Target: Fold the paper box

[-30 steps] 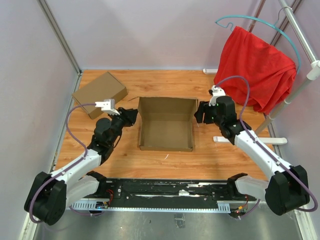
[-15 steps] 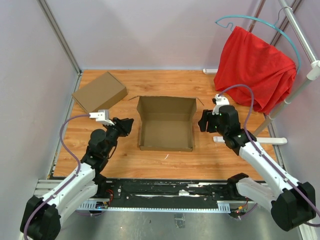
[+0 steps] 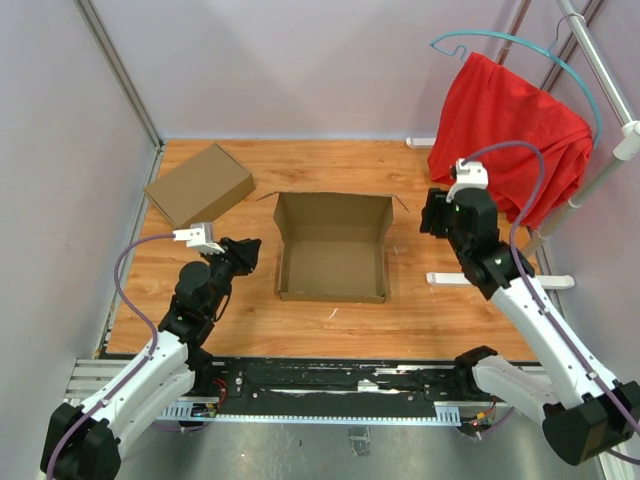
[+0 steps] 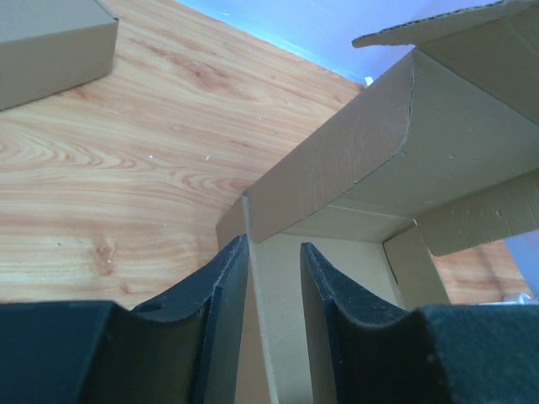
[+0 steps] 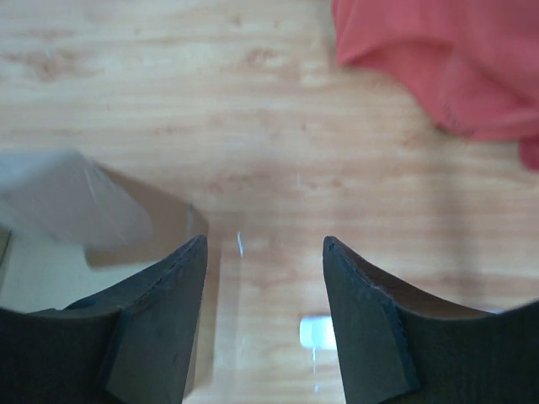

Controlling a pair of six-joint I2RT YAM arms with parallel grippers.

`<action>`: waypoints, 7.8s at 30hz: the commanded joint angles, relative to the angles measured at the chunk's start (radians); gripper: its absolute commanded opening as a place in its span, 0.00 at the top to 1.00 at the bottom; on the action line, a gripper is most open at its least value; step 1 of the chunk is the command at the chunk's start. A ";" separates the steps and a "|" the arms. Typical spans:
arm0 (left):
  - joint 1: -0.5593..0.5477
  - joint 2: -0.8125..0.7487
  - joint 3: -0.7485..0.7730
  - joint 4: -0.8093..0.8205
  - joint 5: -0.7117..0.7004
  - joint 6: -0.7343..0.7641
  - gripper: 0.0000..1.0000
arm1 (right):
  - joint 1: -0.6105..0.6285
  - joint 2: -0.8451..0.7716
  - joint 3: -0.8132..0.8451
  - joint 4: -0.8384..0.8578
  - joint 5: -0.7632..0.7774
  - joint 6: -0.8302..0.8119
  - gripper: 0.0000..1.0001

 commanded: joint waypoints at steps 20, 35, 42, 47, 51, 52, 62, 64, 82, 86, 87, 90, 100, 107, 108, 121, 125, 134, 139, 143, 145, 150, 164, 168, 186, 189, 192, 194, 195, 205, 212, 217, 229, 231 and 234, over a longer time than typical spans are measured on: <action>-0.008 0.330 0.078 0.337 -0.300 0.071 0.62 | -0.095 0.456 0.242 0.184 0.069 -0.050 0.39; -0.008 0.516 0.105 0.559 -0.218 0.073 0.61 | -0.100 0.436 0.103 0.230 -0.198 0.053 0.42; -0.008 0.605 0.158 0.603 -0.194 0.090 0.60 | -0.094 0.387 0.067 0.179 -0.264 0.042 0.43; -0.009 0.608 0.163 0.602 -0.165 0.077 0.60 | -0.080 0.332 0.014 0.149 -0.342 0.049 0.44; -0.009 0.580 0.143 0.599 -0.139 0.059 0.60 | -0.046 0.300 -0.019 0.136 -0.392 0.049 0.45; -0.008 0.572 0.140 0.595 -0.133 0.055 0.61 | -0.035 0.295 -0.023 0.136 -0.400 0.050 0.45; -0.015 0.529 0.094 0.571 -0.096 0.025 0.62 | 0.050 0.315 -0.066 0.153 -0.403 0.064 0.46; -0.017 0.527 0.086 0.569 -0.089 0.023 0.62 | 0.054 0.316 -0.069 0.146 -0.390 0.064 0.46; -0.021 0.132 -0.067 0.224 -0.184 -0.014 0.66 | 0.054 0.095 0.006 -0.007 0.013 -0.035 0.46; -0.021 -0.010 -0.086 0.100 -0.195 -0.040 0.67 | 0.053 0.203 0.208 0.033 -0.015 -0.111 0.45; -0.020 -0.030 -0.089 0.081 -0.190 -0.040 0.67 | 0.053 0.248 0.268 0.038 -0.042 -0.128 0.45; -0.021 -0.041 -0.088 0.051 -0.170 -0.039 0.68 | 0.054 0.380 0.440 0.052 -0.145 -0.165 0.44; -0.021 0.341 -0.014 0.301 -0.080 -0.004 0.68 | 0.102 0.770 0.809 -0.015 -0.581 -0.211 0.44; -0.020 0.413 0.001 0.414 -0.030 0.009 0.68 | 0.210 0.801 0.784 -0.074 -0.578 -0.262 0.44; -0.020 0.423 0.004 0.424 -0.016 0.009 0.68 | 0.217 0.792 0.768 -0.075 -0.572 -0.257 0.44; -0.020 0.528 -0.021 0.482 0.086 -0.043 0.69 | 0.289 0.676 0.563 -0.037 -0.515 -0.221 0.44; -0.021 0.510 -0.027 0.473 0.082 -0.034 0.69 | 0.300 0.693 0.558 -0.040 -0.526 -0.220 0.44; -0.025 0.503 -0.030 0.464 0.160 -0.049 0.69 | 0.328 0.710 0.550 -0.030 -0.530 -0.200 0.44; -0.030 0.449 -0.041 0.394 0.171 -0.044 0.71 | 0.346 0.720 0.550 -0.037 -0.525 -0.195 0.44; -0.031 0.393 -0.060 0.304 0.068 -0.044 0.71 | 0.354 0.712 0.536 -0.030 -0.460 -0.191 0.44; -0.031 0.348 -0.061 0.242 -0.019 -0.056 0.71 | 0.353 0.704 0.540 -0.042 -0.375 -0.190 0.44; -0.031 0.244 -0.057 0.167 -0.070 -0.017 0.67 | 0.336 0.640 0.559 -0.067 -0.213 -0.248 0.33; -0.031 -0.073 0.035 -0.320 0.261 -0.021 0.74 | 0.226 0.575 0.592 -0.190 -0.207 -0.242 0.33; -0.031 -0.186 0.006 -0.381 0.088 -0.026 0.58 | 0.226 0.446 0.490 -0.182 0.035 -0.104 0.29; -0.031 -0.136 0.008 -0.414 0.050 -0.038 0.55 | 0.460 -0.351 -0.250 -0.609 -0.050 0.769 0.29; -0.031 -0.181 -0.005 -0.440 0.047 -0.041 0.55 | 0.616 -0.342 -0.320 -0.513 0.001 0.857 0.29; -0.031 -0.255 -0.019 -0.470 0.020 -0.047 0.55 | 0.752 -0.263 -0.349 -0.411 0.094 0.932 0.28; -0.032 -0.297 -0.022 -0.485 0.009 -0.052 0.55 | 0.819 -0.194 -0.352 -0.352 0.159 0.972 0.27; -0.032 -0.312 -0.025 -0.488 0.007 -0.055 0.55 | 0.844 -0.173 -0.355 -0.309 0.199 0.988 0.26; -0.031 -0.324 -0.035 -0.488 0.001 -0.047 0.55 | 0.909 -0.037 -0.355 -0.167 0.320 1.073 0.26; -0.031 -0.323 -0.026 -0.486 -0.009 -0.037 0.55 | 0.909 0.095 -0.333 -0.162 0.285 1.105 0.42; -0.031 -0.352 -0.030 -0.494 -0.028 -0.037 0.55 | 0.909 0.137 -0.334 -0.134 0.297 1.097 0.70; -0.031 -0.289 -0.088 -0.390 -0.050 -0.040 0.55 | 0.807 0.145 -0.370 -0.067 0.494 0.969 0.95; -0.032 -0.261 -0.087 -0.372 -0.051 -0.037 0.55 | 0.782 0.158 -0.376 -0.045 0.513 0.959 0.97; -0.031 -0.220 -0.087 -0.342 -0.054 -0.032 0.55 | 0.746 0.183 -0.387 0.001 0.543 0.960 0.99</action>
